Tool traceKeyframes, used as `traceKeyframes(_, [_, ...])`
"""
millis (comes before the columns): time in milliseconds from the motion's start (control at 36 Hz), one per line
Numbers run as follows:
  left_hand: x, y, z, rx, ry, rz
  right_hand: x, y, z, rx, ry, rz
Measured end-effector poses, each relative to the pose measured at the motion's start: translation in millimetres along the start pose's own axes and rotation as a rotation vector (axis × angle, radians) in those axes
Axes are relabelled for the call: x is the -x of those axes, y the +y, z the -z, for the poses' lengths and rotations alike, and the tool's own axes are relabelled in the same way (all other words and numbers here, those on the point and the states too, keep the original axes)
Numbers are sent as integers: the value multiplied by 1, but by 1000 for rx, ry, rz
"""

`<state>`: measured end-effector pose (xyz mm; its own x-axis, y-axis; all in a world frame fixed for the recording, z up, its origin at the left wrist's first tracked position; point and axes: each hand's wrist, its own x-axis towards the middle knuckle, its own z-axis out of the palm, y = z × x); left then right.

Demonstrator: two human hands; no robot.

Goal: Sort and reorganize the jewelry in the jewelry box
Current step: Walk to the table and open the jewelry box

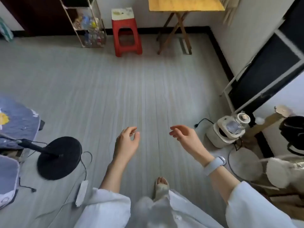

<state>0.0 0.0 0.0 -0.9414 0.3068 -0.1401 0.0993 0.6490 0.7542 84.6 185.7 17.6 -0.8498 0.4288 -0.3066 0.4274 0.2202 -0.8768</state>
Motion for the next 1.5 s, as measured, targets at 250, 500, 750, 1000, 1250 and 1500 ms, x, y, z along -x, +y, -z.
traceKeyframes(250, [-166, 13, 22, -15, 121, 62, -177, -65, -12, 73, -99, 24])
traceKeyframes(500, [-368, 2, 66, 0, 116, 72, -377, -141, -50, 3, -102, 14])
traceKeyframes(750, [-580, 26, 105, -16, 69, 49, -546, -222, -51, -49, 12, -53])
traceKeyframes(1000, [-772, 71, 72, 10, -4, -10, -722, -249, -28, -55, 71, -93])
traceKeyframes(1250, [-958, 121, 63, 4, -6, 23, -914, -309, 8, -4, 40, -57])
traceKeyframes(1500, [-1094, 134, 82, 22, 59, 65, -1063, -375, 6, 57, -37, -33])
